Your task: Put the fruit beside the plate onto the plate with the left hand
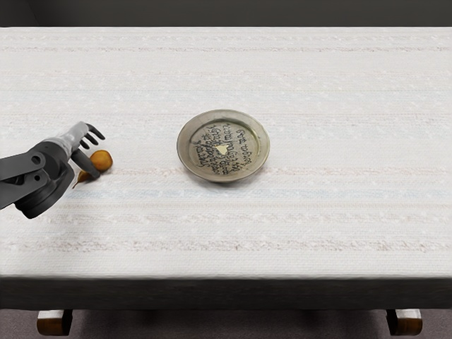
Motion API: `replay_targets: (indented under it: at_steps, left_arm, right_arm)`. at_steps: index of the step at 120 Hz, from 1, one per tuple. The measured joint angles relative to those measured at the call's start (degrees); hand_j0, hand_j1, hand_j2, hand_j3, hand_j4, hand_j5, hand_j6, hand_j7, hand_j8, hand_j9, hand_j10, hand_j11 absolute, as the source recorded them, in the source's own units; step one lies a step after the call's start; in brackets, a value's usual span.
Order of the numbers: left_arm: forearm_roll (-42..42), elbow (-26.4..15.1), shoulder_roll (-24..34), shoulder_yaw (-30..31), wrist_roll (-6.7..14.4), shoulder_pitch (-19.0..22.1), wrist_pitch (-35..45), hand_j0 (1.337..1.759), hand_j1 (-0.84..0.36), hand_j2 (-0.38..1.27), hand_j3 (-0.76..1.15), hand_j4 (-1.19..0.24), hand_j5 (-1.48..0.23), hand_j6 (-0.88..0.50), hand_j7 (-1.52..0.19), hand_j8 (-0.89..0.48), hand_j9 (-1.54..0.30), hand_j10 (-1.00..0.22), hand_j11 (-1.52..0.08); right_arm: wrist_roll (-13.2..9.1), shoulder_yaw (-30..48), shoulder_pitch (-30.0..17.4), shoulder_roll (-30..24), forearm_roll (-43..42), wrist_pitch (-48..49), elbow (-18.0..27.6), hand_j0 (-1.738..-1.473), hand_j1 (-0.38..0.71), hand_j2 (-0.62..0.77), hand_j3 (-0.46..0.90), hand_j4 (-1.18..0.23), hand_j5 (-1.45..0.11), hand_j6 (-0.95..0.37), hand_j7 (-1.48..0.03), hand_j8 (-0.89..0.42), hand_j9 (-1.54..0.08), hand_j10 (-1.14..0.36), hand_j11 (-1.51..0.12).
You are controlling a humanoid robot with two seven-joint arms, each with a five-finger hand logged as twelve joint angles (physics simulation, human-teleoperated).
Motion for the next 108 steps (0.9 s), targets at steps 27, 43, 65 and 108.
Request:
replay_targets:
  at_steps: [27,43,65,108]
  left_arm:
    - [-0.1,0.0,0.1,0.0,0.0,0.0,0.0,1.658,-0.25,0.16,0.0,-0.52,-0.68,-0.52,-0.68,-0.52,-0.68,-0.52,-0.67]
    - [0.0,0.0,0.1,0.0,0.0,0.1,-0.1,1.657,-0.28,0.22,0.0,-0.57,-0.74,-0.48,-0.74,-0.57,-0.74,-0.57,-0.74]
    - [0.0,0.0,0.1,0.0,0.1,0.2,-0.1,1.657,-0.32,0.35,0.0,-0.61,-0.83,-0.48,-0.83,-0.57,-0.83,-0.64,-0.83]
    - [0.1,0.1,0.0,0.0,0.1,0.3,-0.2,1.653,-0.3,0.34,0.0,-0.6,-0.95,-0.44,-0.96,-0.55,-0.96,-0.71,-0.96]
  right_arm:
    - [0.0,0.0,0.0,0.0,0.0,0.0,0.0,-1.658,-0.35,0.0,0.0,0.0,0.0,0.0,0.0,0.0,0.0,0.0,0.0]
    - [0.0,0.0,0.0,0.0,0.0,0.0,0.0,-1.658,-0.35,0.0,0.0,0.0,0.0,0.0,0.0,0.0,0.0,0.0,0.0]
    - [0.0,0.0,0.0,0.0,0.0,0.0,0.0,-1.658,-0.35,0.0,0.0,0.0,0.0,0.0,0.0,0.0,0.0,0.0,0.0]
    - [0.0,0.0,0.0,0.0,0.0,0.0,0.0,-1.658,-0.35,0.0,0.0,0.0,0.0,0.0,0.0,0.0,0.0,0.0,0.0]
